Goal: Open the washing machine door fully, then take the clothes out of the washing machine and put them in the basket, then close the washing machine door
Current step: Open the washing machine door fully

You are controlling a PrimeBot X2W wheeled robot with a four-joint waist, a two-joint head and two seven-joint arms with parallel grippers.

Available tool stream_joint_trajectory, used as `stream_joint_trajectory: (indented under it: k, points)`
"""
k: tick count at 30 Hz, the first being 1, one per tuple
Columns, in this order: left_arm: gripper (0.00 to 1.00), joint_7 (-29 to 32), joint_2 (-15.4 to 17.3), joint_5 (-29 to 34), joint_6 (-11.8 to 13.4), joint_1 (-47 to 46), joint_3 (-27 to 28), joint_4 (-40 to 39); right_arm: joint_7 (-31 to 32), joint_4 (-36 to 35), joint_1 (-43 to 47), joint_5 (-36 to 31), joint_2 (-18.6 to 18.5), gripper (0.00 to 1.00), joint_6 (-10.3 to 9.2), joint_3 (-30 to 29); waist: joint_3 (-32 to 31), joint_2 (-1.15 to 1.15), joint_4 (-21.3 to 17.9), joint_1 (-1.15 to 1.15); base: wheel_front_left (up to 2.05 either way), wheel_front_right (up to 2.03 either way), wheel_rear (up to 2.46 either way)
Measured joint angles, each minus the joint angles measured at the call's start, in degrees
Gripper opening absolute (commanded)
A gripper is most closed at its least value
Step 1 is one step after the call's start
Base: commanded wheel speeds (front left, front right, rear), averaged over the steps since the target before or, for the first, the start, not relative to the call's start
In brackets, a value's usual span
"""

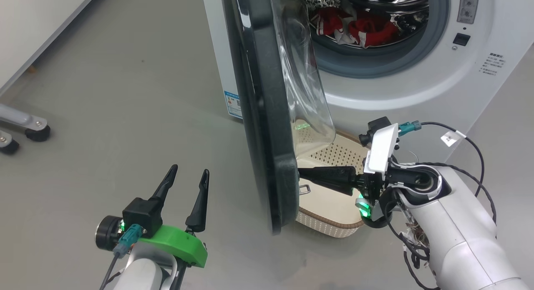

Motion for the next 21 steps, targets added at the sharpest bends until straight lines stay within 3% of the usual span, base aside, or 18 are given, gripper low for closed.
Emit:
stream_joint_trajectory:
  k: [14,21]
  points:
    - [1.00,0.0,0.0,0.1,0.0,0.1,0.1,0.0,-1.4,-3.4,1.5,5.1,0.0,0.00,0.00,6.1,-0.4,0.00,0.3,0.00,0.00,0.00,0.00]
    - [1.00,0.0,0.0,0.1,0.0,0.4,0.5,-0.1,-3.8,-3.8,2.0,6.3,0.1,0.00,-0.01,6.2,-0.3,0.00,0.1,0.00,0.00,0.00,0.00]
